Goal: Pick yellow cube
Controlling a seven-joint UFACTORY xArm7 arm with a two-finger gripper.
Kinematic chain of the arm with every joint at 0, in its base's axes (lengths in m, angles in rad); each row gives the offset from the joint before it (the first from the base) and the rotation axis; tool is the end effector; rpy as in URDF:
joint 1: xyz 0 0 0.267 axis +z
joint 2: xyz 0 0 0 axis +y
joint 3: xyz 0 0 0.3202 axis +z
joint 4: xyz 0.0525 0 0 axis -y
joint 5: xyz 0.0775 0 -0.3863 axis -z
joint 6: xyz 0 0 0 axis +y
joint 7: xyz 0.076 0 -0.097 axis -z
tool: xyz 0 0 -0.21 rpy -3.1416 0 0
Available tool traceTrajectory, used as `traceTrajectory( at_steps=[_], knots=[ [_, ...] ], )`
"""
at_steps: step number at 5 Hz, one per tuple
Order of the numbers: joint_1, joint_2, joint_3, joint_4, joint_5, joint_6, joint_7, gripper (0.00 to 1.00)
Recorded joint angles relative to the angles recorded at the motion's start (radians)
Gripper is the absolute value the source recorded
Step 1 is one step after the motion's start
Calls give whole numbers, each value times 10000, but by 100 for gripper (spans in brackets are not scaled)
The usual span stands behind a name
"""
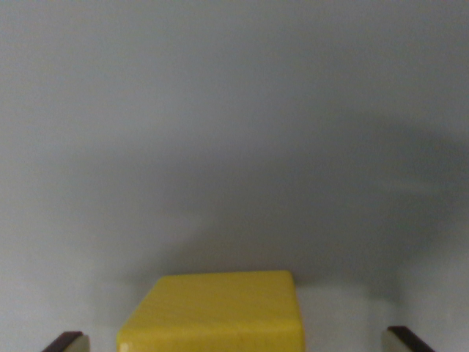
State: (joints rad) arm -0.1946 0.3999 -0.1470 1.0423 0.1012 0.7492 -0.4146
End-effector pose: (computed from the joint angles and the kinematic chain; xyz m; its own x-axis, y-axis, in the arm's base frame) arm 0.4830 -0.1672 -0.0327 0.9959 0.0059 -0.0905 0.0019 -0.9990 -0.0442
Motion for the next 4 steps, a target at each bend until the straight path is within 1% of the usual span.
traceTrajectory(
  at_steps=[1,2,4],
  knots=[
    [0,0,0,0,0,0,0,0],
    [0,0,0,0,0,0,0,100],
    [0,-1,0,2,0,3,0,100]
  ],
)
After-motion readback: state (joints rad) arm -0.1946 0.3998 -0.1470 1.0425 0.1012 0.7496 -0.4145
